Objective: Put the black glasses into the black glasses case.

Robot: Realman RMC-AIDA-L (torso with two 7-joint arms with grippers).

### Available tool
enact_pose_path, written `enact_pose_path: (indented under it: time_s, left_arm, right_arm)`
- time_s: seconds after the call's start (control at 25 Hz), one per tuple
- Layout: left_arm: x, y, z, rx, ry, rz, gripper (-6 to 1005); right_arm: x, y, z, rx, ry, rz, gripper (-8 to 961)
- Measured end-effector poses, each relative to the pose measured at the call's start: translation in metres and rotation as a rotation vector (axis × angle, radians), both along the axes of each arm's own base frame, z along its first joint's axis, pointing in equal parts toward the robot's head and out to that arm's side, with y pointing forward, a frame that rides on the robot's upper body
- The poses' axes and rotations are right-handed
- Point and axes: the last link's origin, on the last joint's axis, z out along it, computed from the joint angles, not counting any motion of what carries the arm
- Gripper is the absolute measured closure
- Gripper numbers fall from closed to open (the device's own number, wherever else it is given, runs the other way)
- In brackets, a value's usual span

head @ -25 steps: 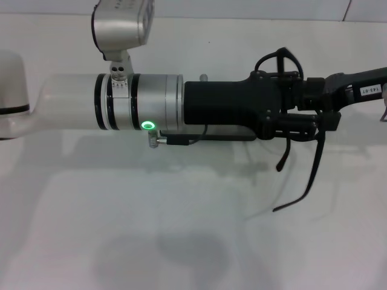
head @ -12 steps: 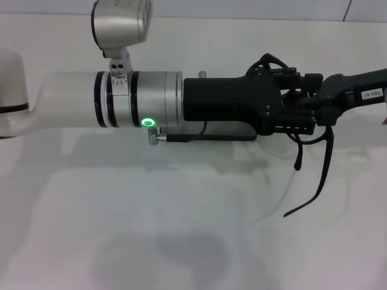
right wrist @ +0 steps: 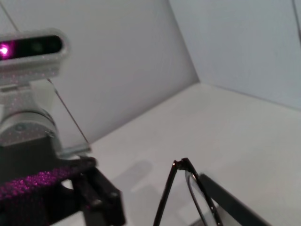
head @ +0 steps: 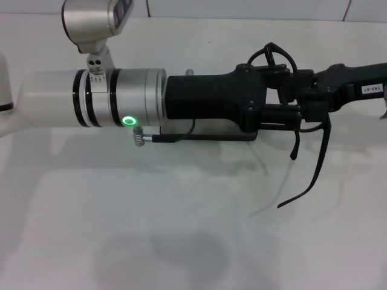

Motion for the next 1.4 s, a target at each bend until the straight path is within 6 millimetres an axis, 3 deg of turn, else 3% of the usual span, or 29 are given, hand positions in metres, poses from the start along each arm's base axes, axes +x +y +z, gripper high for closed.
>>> enact_pose_path:
  time_s: [0.44,0.8,1.0,1.16,1.4]
  left_arm:
    - [-0.002,0.001,-0.002,-0.016,0.015,0.028,242]
    - [-0.001,0.001,0.0,-0.009,-0.008,0.037,243]
    - [-0.01,0.002,0.015,0.014,-0.045,0.047,243]
    - [-0.03,0.006,0.025,0.067,-0.019,0.104,242]
    - [-0.04,0.008,0.014,0.074,0.08,0.128,242]
  right_arm:
    - [-0.008,-0.012,0.006,0.039,0.061,0.139,845]
    - [-0.002,-0.013,0.011,0.054,0.065,0.132,845]
    - [0.008,-0.013,0.028,0.13,0.114,0.097,845]
    - [0.009,-0.021,0.049,0.213,0.226,0.125,845]
    - [0.002,-0.039,0.076,0.393,0.512,0.235,845]
